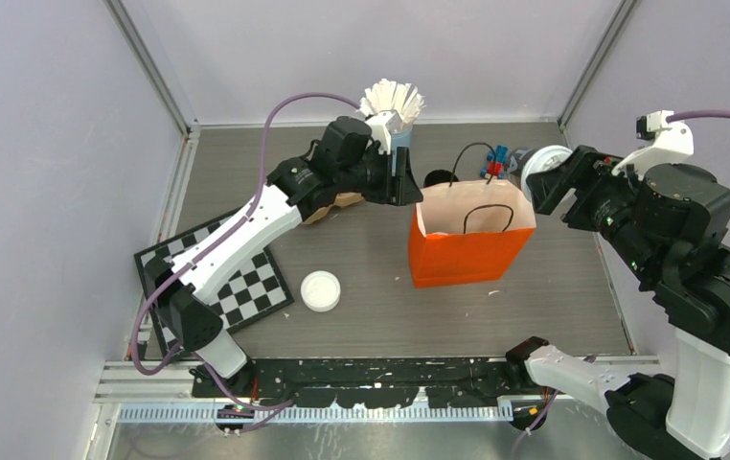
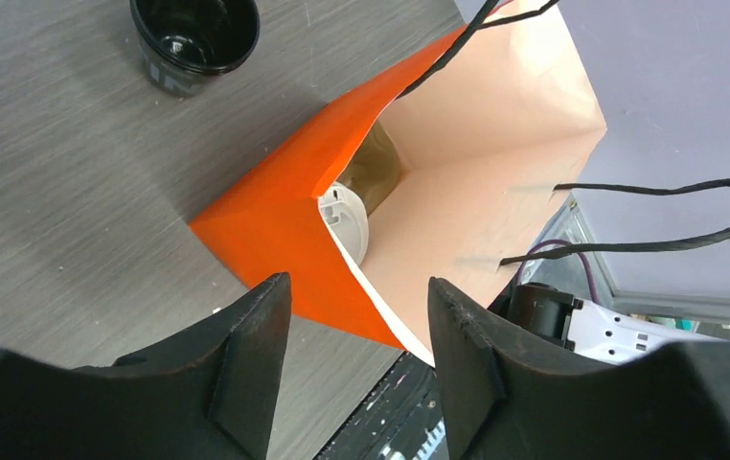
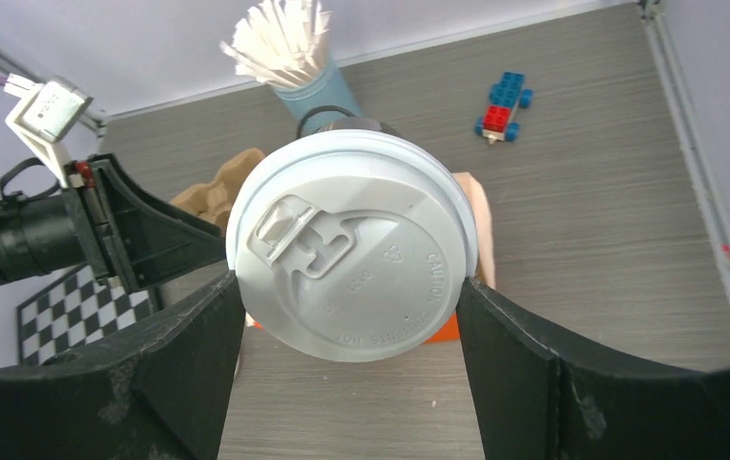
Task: Pack the takeout coffee
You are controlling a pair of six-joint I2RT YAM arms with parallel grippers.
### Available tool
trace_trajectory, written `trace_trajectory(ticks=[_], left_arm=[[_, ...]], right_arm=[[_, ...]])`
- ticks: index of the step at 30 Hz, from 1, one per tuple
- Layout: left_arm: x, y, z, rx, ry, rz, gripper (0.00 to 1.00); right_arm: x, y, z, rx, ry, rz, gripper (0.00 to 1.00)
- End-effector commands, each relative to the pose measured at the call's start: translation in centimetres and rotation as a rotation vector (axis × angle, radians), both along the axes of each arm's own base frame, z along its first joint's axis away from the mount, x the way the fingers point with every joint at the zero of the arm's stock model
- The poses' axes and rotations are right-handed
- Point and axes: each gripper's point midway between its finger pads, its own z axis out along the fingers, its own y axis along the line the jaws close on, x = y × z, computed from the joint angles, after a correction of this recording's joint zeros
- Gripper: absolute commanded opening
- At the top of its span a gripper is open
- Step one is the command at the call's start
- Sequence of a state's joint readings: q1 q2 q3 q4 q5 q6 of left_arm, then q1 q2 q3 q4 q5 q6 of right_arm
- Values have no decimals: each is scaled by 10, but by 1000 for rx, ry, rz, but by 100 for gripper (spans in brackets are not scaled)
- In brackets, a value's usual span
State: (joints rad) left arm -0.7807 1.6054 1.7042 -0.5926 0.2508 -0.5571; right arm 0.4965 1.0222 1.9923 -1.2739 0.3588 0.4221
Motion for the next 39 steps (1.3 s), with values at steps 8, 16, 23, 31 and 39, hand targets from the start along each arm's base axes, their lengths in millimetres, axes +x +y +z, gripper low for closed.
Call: trace_trajectory(ticks=[8,16,23,31,39], left_arm=[[-7,-11,-7,-25,50,35,44],[-2,-20,-17,-8,47,10,38],[-3,-22,-25,2,49,-11,26],[-19,-20,-8,-32,42,-144,0],[-24,24,-3,1,3,-173,0]], right_arm=[[-19,-26,-7,-60,6,-64,78],[-20,-22,-13,-51,25,-47,78],[-19,-19,-20,-47,56,-42,78],[-13,-10,-27,-65,93,-10,78],[-1,39,-43,-83,154,236,78]])
